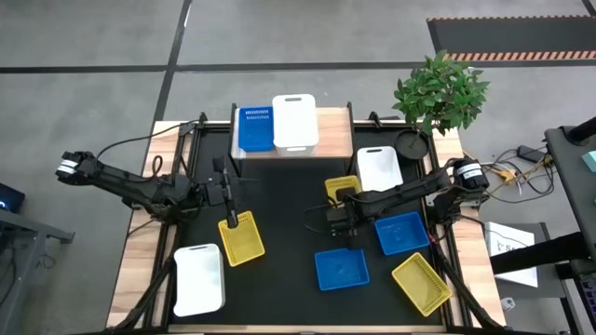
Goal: Stack baskets on shelf by color
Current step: Put the top yellow bin on the shelf
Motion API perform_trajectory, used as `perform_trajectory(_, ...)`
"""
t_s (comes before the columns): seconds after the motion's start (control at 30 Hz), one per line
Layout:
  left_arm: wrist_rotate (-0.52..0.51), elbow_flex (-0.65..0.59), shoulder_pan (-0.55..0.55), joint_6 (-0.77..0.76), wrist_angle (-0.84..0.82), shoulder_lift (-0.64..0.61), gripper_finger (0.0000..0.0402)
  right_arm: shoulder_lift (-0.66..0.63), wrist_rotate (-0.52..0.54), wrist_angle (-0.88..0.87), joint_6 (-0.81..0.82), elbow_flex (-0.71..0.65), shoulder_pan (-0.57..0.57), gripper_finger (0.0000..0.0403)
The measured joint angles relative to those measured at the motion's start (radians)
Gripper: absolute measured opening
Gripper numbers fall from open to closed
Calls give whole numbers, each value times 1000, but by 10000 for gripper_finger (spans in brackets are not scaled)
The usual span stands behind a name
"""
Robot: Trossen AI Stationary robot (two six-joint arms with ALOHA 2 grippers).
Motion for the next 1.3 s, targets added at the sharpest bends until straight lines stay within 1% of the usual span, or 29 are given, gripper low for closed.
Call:
perform_trajectory(0.13,0,0,0,0,0,0,93,0,-16,-20,19,48,2,12)
perform_trajectory(0.27,0,0,0,0,0,0,93,0,-34,-85,53,123,6,12)
perform_trajectory(0.53,0,0,0,0,0,0,93,0,-32,-236,104,331,37,11)
perform_trajectory(0.77,0,0,-1,0,0,0,93,0,-32,-331,100,515,48,11)
perform_trajectory(0.87,0,0,-1,0,0,0,93,0,-30,-399,108,591,47,11)
perform_trajectory(1.0,0,0,-1,0,0,0,93,0,-1,-465,122,680,47,11)
perform_trajectory(1.17,0,0,-1,0,0,0,93,0,37,-497,92,771,44,11)
perform_trajectory(1.3,0,0,-1,0,0,0,93,0,110,-570,78,825,31,11)
